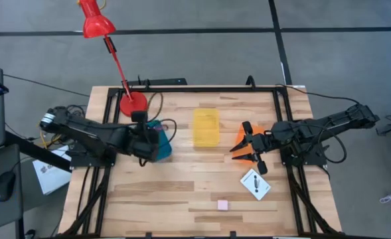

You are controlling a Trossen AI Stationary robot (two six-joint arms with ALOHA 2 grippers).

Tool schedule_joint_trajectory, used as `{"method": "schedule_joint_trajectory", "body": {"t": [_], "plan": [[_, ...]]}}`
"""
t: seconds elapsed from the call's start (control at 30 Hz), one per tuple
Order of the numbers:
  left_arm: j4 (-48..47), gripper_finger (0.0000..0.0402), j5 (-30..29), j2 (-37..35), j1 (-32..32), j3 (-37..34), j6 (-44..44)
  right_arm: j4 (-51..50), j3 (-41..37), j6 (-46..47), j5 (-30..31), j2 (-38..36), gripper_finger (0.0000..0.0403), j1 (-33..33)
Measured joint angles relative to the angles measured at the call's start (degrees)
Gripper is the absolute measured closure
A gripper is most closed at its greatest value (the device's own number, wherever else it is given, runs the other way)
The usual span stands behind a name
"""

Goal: Pick and place items into bin
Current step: Put the pink charger cable into the blue bin

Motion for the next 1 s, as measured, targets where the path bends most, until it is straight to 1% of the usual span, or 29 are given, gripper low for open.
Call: {"method": "schedule_joint_trajectory", "body": {"t": [0.17, 0.2, 0.3, 0.33, 0.4, 0.53, 0.63, 0.77, 0.87, 1.0], "plan": [[11.6, 0.0399, 0.2, -7.6, 0.0, -13.7, 13.1, 0.0, 0.0, 0.0, 0.0, 0.0, 0.0284, 0.0], [14.3, 0.0399, 1.7, -8.7, 0.2, -15.9, 16.3, 0.0, 0.0, 0.0, 0.0, 0.0, 0.0284, 0.0], [19.4, 0.0399, 10.0, -10.6, 0.8, -21.0, 27.4, 0.0, 0.0, 0.0, 0.0, 0.0, 0.0284, 0.0], [20.6, 0.0399, 12.0, -10.8, 0.8, -22.2, 30.8, 0.0, 0.0, 0.0, 0.0, 0.0, 0.0284, 0.0], [22.8, 0.0399, 12.8, -10.8, 0.8, -23.9, 34.7, 0.0, 0.0, 0.0, 0.0, 0.0, 0.0284, 0.0], [25.5, 0.0399, 12.6, -10.2, 2.0, -25.5, 36.8, 0.0, 0.0, 0.0, 0.0, 0.0, 0.0284, 0.0], [26.7, 0.0399, 14.4, -9.4, 4.1, -27.1, 36.6, -0.1, 0.0, 0.0, 0.0, 0.0, 0.0284, 0.0], [32.8, 0.0399, 15.9, -8.7, 6.3, -29.5, 36.9, 0.0, 0.0, 0.0, 0.0, 0.0, 0.0284, 0.0], [38.5, 0.0399, 16.4, -8.7, 7.4, -31.5, 40.0, 0.0, 0.0, 0.0, 0.0, 0.0, 0.0284, 0.0], [39.9, 0.0399, 19.0, -8.7, 9.0, -33.0, 41.9, -0.2, 0.0, 0.0, 0.0, 0.0, 0.0284, 0.0]]}}
